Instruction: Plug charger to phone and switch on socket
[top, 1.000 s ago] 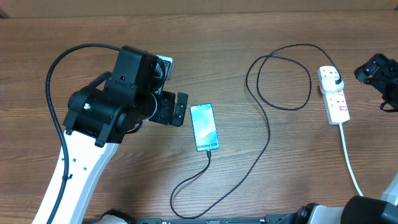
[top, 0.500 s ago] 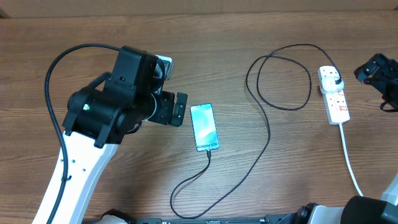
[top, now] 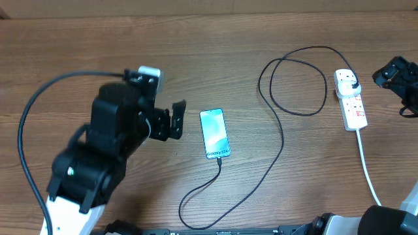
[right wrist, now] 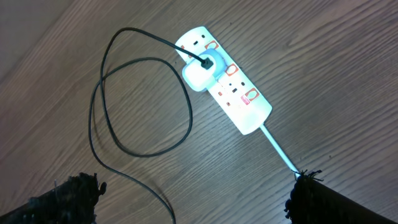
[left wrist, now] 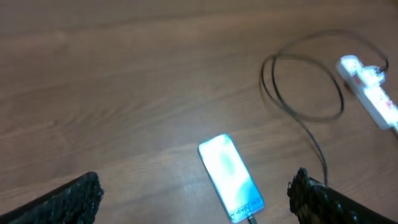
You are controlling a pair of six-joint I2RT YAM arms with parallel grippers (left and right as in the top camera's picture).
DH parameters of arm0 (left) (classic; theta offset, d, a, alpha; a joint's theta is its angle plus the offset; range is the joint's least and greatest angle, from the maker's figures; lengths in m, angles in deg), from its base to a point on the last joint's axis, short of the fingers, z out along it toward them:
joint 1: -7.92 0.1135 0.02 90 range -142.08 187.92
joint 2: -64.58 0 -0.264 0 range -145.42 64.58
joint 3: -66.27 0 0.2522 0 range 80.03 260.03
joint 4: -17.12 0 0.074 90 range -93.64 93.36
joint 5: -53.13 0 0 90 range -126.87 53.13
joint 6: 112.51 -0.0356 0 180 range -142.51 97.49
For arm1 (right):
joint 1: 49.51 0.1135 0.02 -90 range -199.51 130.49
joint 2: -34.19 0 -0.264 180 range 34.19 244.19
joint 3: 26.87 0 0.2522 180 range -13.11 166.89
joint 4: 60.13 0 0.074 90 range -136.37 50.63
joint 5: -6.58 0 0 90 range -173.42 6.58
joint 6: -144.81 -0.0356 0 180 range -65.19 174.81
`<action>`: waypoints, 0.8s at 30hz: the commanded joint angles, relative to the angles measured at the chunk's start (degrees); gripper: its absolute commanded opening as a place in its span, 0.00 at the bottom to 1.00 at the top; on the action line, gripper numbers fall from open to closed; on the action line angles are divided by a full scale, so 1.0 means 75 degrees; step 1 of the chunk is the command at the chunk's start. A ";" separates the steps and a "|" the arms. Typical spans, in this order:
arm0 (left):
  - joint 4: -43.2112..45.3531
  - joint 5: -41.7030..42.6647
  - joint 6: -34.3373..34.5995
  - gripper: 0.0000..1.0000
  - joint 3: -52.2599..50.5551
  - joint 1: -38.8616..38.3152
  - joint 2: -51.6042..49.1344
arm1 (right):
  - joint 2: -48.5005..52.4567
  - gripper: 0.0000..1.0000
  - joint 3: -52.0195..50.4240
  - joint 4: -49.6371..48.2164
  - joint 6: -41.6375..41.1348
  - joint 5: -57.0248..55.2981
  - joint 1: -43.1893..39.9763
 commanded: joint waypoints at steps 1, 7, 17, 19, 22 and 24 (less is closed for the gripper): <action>0.0621 -0.0134 -0.0143 0.99 -0.1090 0.0259 0.0825 | -0.0067 1.00 0.0149 -0.0035 -0.0006 -0.0047 0.0000; 0.2127 -0.0061 -0.0140 0.99 -0.2812 0.0799 0.2215 | -0.0067 1.00 0.0149 -0.0035 -0.0006 -0.0047 0.0000; 0.4575 0.0373 -0.0146 0.99 -0.5537 0.1737 0.4578 | -0.0067 1.00 0.0149 -0.0035 -0.0003 -0.0047 0.0000; 0.5106 0.0417 -0.0152 0.99 -0.6062 0.1845 0.4972 | -0.0067 1.00 0.0149 -0.0035 -0.0006 -0.0047 0.0000; 0.6155 0.0420 -0.0152 0.99 -0.6985 0.1990 0.5537 | -0.0067 1.00 0.0149 -0.0035 -0.0006 -0.0047 0.0000; 0.6971 0.0417 -0.0152 0.99 -0.7641 0.2075 0.5913 | -0.0067 1.00 0.0149 -0.0035 -0.0006 -0.0047 0.0000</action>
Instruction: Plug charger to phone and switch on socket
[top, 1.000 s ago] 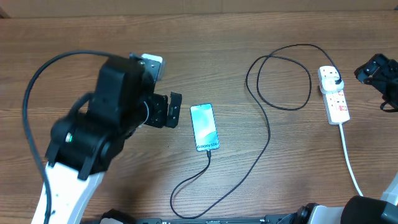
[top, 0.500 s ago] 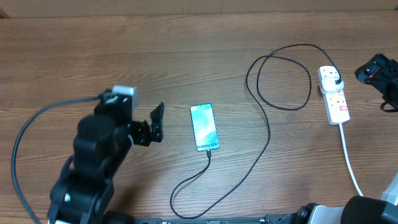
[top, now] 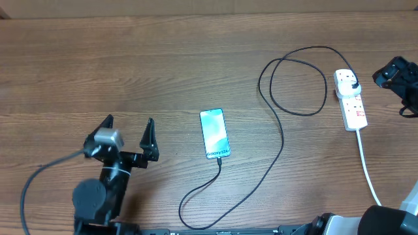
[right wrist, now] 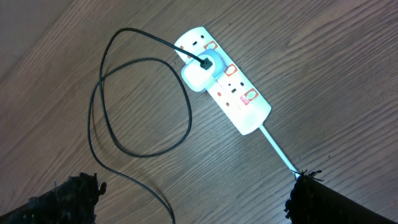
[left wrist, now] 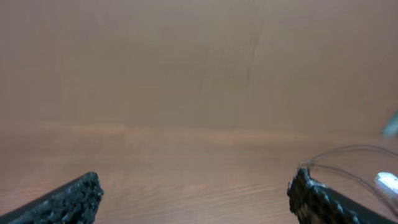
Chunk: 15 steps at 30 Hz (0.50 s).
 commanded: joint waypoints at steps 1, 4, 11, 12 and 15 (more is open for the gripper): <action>0.0845 0.0114 -0.0154 0.99 -0.0988 0.0149 0.0597 | -0.0067 1.00 0.0149 -0.0032 0.0000 -0.0020 0.0000; 0.1565 0.0087 -0.0187 0.99 -0.1690 0.0187 0.1058 | -0.0067 1.00 0.0149 -0.0032 -0.0003 -0.0020 0.0000; 0.1874 0.0108 -0.0230 0.99 -0.2667 0.0536 0.1859 | -0.0067 1.00 0.0149 -0.0032 -0.0003 -0.0020 0.0000; 0.1638 0.0111 -0.0242 0.99 -0.2652 0.0624 0.1923 | -0.0067 1.00 0.0149 -0.0032 -0.0003 -0.0020 0.0000; 0.1239 0.0125 -0.0326 0.99 -0.2655 0.0860 0.2081 | -0.0067 1.00 0.0149 -0.0032 -0.0003 -0.0020 0.0000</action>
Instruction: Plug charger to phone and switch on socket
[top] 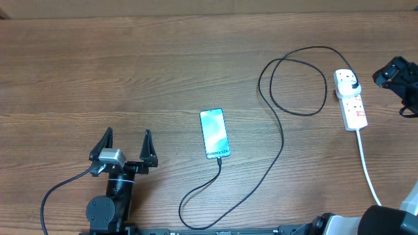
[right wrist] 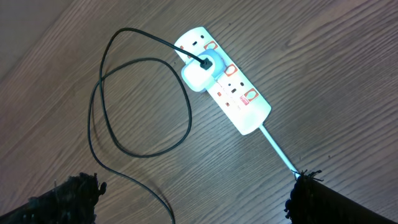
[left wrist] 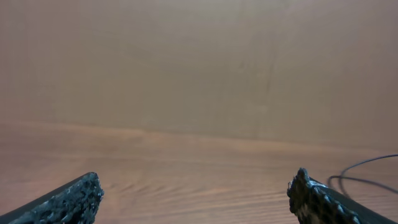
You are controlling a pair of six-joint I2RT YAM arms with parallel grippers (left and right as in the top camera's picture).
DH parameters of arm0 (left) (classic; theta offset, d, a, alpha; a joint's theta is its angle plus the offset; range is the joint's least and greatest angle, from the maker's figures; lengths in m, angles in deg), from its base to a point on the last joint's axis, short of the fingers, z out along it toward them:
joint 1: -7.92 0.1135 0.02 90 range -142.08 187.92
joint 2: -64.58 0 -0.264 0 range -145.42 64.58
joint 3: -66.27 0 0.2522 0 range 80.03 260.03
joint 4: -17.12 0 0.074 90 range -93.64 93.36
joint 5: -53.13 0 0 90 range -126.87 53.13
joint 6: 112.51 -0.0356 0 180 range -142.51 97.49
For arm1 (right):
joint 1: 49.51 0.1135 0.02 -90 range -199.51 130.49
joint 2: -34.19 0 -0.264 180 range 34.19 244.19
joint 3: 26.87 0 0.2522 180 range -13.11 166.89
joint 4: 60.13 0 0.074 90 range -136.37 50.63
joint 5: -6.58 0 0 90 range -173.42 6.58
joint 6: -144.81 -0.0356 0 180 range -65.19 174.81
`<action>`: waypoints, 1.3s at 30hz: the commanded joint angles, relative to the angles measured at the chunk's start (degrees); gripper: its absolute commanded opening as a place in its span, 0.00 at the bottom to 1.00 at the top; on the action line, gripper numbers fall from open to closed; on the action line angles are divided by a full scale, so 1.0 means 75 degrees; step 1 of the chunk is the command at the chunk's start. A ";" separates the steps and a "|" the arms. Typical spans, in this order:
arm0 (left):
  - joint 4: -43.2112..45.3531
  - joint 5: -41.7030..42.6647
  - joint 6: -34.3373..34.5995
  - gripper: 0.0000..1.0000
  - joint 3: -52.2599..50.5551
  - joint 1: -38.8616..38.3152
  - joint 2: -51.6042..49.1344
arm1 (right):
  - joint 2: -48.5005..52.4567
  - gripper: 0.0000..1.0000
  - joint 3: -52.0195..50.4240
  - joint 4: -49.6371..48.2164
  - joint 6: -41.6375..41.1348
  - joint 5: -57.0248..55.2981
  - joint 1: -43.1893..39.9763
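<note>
The phone [top: 215, 133] lies face up mid-table with its screen lit, and the black charger cable [top: 277, 140] is plugged into its near end. That cable loops away to a white adapter [right wrist: 198, 76] seated in the white power strip [top: 351, 100], also seen as the power strip [right wrist: 227, 84]. My left gripper [top: 126, 145] stands open near the front left edge, well left of the phone, fingers [left wrist: 68, 200] pointing away over bare wood. My right gripper [right wrist: 193, 199] hangs open above the table beside the strip, holding nothing; only part of that arm [top: 397, 74] shows overhead.
The strip's white lead [top: 366, 168] runs toward the front right edge. A wall [left wrist: 199, 56] rises beyond the table's far edge. The cable's slack curls in a loop [top: 196, 202] near the front edge.
The left arm has drawn back a little further toward the front edge and sits lower. Its view still faces the far wall. Phone, cable, strip and right gripper have not moved.
First the left gripper hovered open just left of the lit phone, the cable in its port. Then it was back at the front left, facing the far wall. Now it rests lower still. The right gripper stayed open over the strip throughout.
</note>
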 commanded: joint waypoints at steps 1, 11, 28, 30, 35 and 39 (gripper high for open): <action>-0.0341 0.0087 -0.0358 0.99 -0.0058 0.0306 0.0271 | -0.0067 1.00 0.0149 -0.0038 -0.0003 -0.0017 0.0000; -0.1582 0.0114 -0.0994 0.99 -0.0058 0.0769 0.0539 | -0.0067 1.00 0.0149 -0.0038 0.0000 -0.0017 0.0000; -0.1894 0.0108 -0.1597 0.99 -0.0058 0.0813 0.0539 | -0.0067 1.00 0.0149 -0.0038 -0.0003 -0.0017 0.0000; -0.1891 0.0108 -0.1600 0.99 -0.0058 0.0813 0.0539 | -0.0067 1.00 0.0149 -0.0038 -0.0003 -0.0017 0.0000; -0.1888 0.0108 -0.1600 0.99 -0.0058 0.0813 0.0536 | -0.0067 1.00 0.0149 -0.0038 -0.0003 -0.0017 0.0000; -0.1888 0.0108 -0.1600 0.99 -0.0058 0.0813 0.0536 | -0.0067 1.00 0.0149 -0.0038 -0.0003 -0.0017 0.0000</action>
